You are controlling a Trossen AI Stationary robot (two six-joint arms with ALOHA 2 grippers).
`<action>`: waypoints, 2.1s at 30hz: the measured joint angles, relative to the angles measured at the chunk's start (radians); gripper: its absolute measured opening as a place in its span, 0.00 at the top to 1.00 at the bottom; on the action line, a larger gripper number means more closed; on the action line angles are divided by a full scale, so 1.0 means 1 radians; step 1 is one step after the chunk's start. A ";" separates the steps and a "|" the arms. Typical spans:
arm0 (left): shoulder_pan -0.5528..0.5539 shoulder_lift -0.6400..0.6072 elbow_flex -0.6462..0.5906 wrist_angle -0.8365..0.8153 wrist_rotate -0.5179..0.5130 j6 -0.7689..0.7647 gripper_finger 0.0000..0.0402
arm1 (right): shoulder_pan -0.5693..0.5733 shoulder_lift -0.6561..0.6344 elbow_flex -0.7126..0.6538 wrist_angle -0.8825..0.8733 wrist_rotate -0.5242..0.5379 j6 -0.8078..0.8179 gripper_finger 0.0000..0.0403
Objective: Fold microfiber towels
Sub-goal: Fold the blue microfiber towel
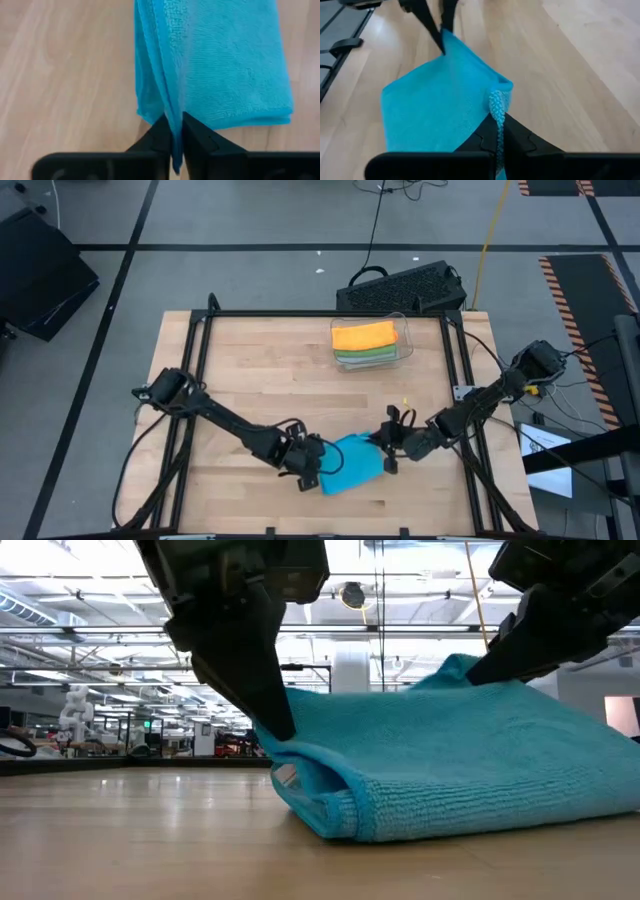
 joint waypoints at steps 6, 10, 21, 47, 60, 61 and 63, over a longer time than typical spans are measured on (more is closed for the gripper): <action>0.016 0.000 0.000 -0.003 0.000 -0.002 0.77 | 0.000 0.000 0.000 -0.028 0.026 0.019 0.90; 0.031 -0.012 0.000 -0.010 0.000 -0.023 0.68 | 0.000 -0.005 0.000 -0.028 0.062 0.006 0.75; -0.040 -0.152 0.002 0.061 -0.260 -0.010 0.63 | 0.009 -0.125 0.001 -0.010 0.058 -0.138 0.51; -0.089 0.126 0.000 0.155 -0.333 -0.043 0.63 | -0.090 0.472 -0.101 0.765 -0.186 -0.322 0.99; -0.087 0.104 -0.036 0.073 -0.264 -0.027 0.63 | -0.090 0.525 -0.102 0.824 -0.187 -0.250 1.00; -0.087 0.089 -0.038 0.062 -0.262 -0.015 0.63 | -0.090 0.503 -0.102 0.822 -0.187 -0.250 1.00; -0.088 0.053 -0.038 0.071 -0.264 0.013 0.63 | -0.084 0.450 -0.102 0.789 -0.189 -0.250 0.99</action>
